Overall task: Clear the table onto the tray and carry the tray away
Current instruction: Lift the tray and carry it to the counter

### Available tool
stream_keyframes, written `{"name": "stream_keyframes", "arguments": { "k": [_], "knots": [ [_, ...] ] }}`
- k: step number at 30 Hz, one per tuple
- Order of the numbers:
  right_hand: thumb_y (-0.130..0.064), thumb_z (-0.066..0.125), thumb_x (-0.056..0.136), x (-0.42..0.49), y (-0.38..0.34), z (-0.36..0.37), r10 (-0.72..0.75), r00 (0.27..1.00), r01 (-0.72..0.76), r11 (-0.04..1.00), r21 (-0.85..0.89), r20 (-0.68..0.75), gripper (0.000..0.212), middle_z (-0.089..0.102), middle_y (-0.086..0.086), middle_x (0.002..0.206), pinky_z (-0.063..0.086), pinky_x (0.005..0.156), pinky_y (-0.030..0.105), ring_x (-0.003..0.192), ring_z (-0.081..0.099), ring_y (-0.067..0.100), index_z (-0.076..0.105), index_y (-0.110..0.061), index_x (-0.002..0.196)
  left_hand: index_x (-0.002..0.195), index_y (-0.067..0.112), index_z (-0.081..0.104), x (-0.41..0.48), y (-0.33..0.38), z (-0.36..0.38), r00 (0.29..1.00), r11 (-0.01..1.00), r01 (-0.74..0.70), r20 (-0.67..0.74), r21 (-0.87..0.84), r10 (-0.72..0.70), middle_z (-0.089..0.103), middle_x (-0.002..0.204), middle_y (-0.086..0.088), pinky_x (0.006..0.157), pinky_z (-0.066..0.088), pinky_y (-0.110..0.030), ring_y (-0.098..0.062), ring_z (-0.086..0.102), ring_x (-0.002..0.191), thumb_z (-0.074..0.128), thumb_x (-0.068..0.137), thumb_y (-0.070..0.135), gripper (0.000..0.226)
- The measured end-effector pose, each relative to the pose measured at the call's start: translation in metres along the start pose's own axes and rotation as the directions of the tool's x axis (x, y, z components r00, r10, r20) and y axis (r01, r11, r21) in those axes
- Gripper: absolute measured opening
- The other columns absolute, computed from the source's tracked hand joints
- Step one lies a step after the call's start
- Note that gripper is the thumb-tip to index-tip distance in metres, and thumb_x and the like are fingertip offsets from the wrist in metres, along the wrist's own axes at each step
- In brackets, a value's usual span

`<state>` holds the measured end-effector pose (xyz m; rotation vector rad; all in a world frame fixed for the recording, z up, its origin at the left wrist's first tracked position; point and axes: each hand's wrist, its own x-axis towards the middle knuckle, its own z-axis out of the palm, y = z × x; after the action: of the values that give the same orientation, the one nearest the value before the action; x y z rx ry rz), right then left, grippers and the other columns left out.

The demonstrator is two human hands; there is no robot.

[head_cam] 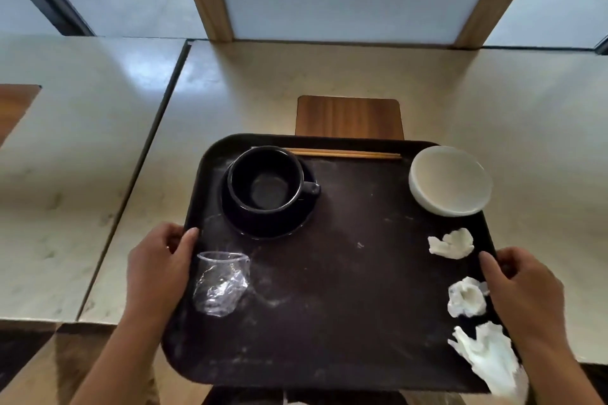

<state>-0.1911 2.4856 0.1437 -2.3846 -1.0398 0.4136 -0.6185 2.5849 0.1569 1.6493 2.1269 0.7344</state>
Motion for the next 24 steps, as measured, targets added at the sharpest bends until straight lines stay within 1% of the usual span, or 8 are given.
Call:
{"name": "stream_keyframes", "arguments": {
  "k": [3, 6, 11, 14, 18, 21, 24],
  "knots": [
    [-0.025, 0.065, 0.092, 0.037, 0.003, 0.014, 0.008, 1.0, -0.008, 1.0, -0.022, 0.018, 0.017, 0.064, 0.006, 0.072, 0.038, 0.071, 0.034, 0.069, 0.056, 0.027, 0.068, -0.008, 0.087, 0.088, 0.008, 0.069, 0.016, 0.009, 0.027, 1.0, 1.0, 0.018, 0.005, 0.023, -0.019, 0.062, 0.071, 0.0, 0.065, 0.038, -0.032, -0.019, 0.057, 0.067, 0.065, 0.09, 0.023, 0.016],
    [-0.025, 0.064, 0.092, 0.064, 0.005, 0.031, 0.007, 1.0, -0.007, 0.999, -0.034, 0.018, 0.019, 0.062, 0.005, 0.073, 0.038, 0.07, 0.034, 0.069, 0.055, 0.026, 0.068, -0.007, 0.09, 0.089, 0.007, 0.071, 0.034, 0.011, 0.053, 1.0, 0.999, 0.03, 0.008, 0.04, -0.03, 0.065, 0.072, -0.002, 0.064, 0.039, -0.032, -0.021, 0.058, 0.066, 0.064, 0.091, 0.024, 0.018],
    [-0.023, 0.065, 0.092, 0.095, 0.011, 0.056, 0.02, 1.0, -0.02, 1.0, -0.012, 0.017, 0.019, 0.064, 0.01, 0.073, 0.038, 0.071, 0.034, 0.07, 0.058, 0.03, 0.068, -0.005, 0.087, 0.09, 0.007, 0.07, 0.056, 0.01, 0.095, 0.996, 0.996, 0.083, 0.025, 0.031, -0.084, 0.063, 0.071, -0.001, 0.063, 0.037, -0.032, -0.021, 0.057, 0.066, 0.062, 0.092, 0.025, 0.019],
    [-0.023, 0.065, 0.092, 0.11, 0.013, 0.07, 0.033, 0.999, -0.033, 0.999, -0.013, 0.015, 0.019, 0.063, 0.008, 0.071, 0.038, 0.07, 0.033, 0.069, 0.059, 0.03, 0.069, -0.005, 0.087, 0.091, 0.01, 0.067, 0.068, 0.009, 0.115, 0.993, 0.993, 0.11, 0.047, 0.033, -0.111, 0.06, 0.07, 0.003, 0.06, 0.036, -0.031, -0.019, 0.056, 0.067, 0.059, 0.094, 0.026, 0.018],
    [-0.024, 0.064, 0.093, 0.126, 0.014, 0.085, 0.064, 0.998, -0.064, 0.998, -0.01, 0.001, 0.02, 0.059, 0.003, 0.071, 0.036, 0.071, 0.031, 0.068, 0.054, 0.024, 0.069, -0.005, 0.09, 0.097, 0.009, 0.066, 0.085, 0.003, 0.138, 0.992, 0.994, 0.103, 0.063, 0.04, -0.106, 0.068, 0.08, -0.004, 0.066, 0.045, -0.035, -0.025, 0.063, 0.074, 0.059, 0.094, 0.03, 0.022],
    [-0.024, 0.063, 0.093, 0.132, 0.015, 0.093, 0.077, 0.997, -0.077, 0.997, -0.002, -0.006, 0.02, 0.059, 0.002, 0.071, 0.035, 0.07, 0.03, 0.067, 0.053, 0.024, 0.068, -0.006, 0.089, 0.097, 0.009, 0.064, 0.096, 0.002, 0.15, 0.992, 0.994, 0.101, 0.07, 0.048, -0.104, 0.066, 0.08, -0.003, 0.066, 0.043, -0.035, -0.024, 0.061, 0.074, 0.058, 0.094, 0.03, 0.023],
    [-0.024, 0.063, 0.093, 0.134, 0.017, 0.101, 0.085, 0.996, -0.085, 0.996, 0.001, -0.016, 0.019, 0.06, 0.002, 0.069, 0.034, 0.068, 0.03, 0.065, 0.053, 0.025, 0.067, -0.006, 0.087, 0.095, 0.013, 0.063, 0.104, -0.002, 0.157, 0.992, 0.993, 0.092, 0.079, 0.071, -0.098, 0.065, 0.079, -0.001, 0.067, 0.049, -0.04, -0.025, 0.061, 0.074, 0.057, 0.094, 0.033, 0.022]
  ]
}}
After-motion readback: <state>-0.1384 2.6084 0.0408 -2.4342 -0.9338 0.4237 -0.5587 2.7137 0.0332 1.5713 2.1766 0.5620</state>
